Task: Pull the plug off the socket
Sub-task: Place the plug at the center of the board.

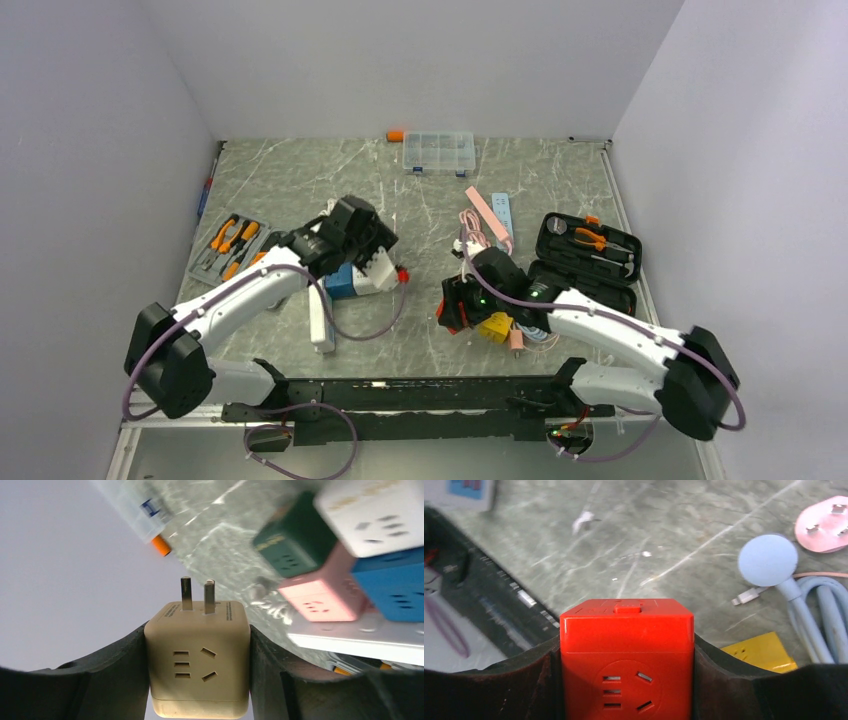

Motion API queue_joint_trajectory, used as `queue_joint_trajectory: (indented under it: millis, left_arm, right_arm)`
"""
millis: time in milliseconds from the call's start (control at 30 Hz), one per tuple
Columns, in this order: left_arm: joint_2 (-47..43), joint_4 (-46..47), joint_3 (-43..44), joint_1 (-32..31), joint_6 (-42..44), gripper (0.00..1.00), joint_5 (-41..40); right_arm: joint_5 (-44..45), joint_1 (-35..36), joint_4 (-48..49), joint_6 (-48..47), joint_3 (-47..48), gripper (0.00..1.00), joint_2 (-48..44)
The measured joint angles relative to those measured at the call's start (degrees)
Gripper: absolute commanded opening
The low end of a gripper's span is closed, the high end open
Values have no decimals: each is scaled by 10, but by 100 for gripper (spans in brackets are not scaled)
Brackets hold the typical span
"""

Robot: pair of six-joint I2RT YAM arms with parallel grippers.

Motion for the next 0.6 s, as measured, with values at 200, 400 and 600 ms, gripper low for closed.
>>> queue_joint_trajectory:
  millis: [200, 400, 600]
  left_arm:
    - [81, -75, 211, -3, -168, 0, 9]
    - [140, -151, 330, -3, -320, 0, 37]
    - [186, -214, 335, 1, -412, 0, 65]
  right_arm:
    - [101, 0, 38, 15, 0, 13, 121]
    - [174, 2, 70, 19, 0, 49, 168]
    - [195, 11, 94, 25, -1, 97, 173]
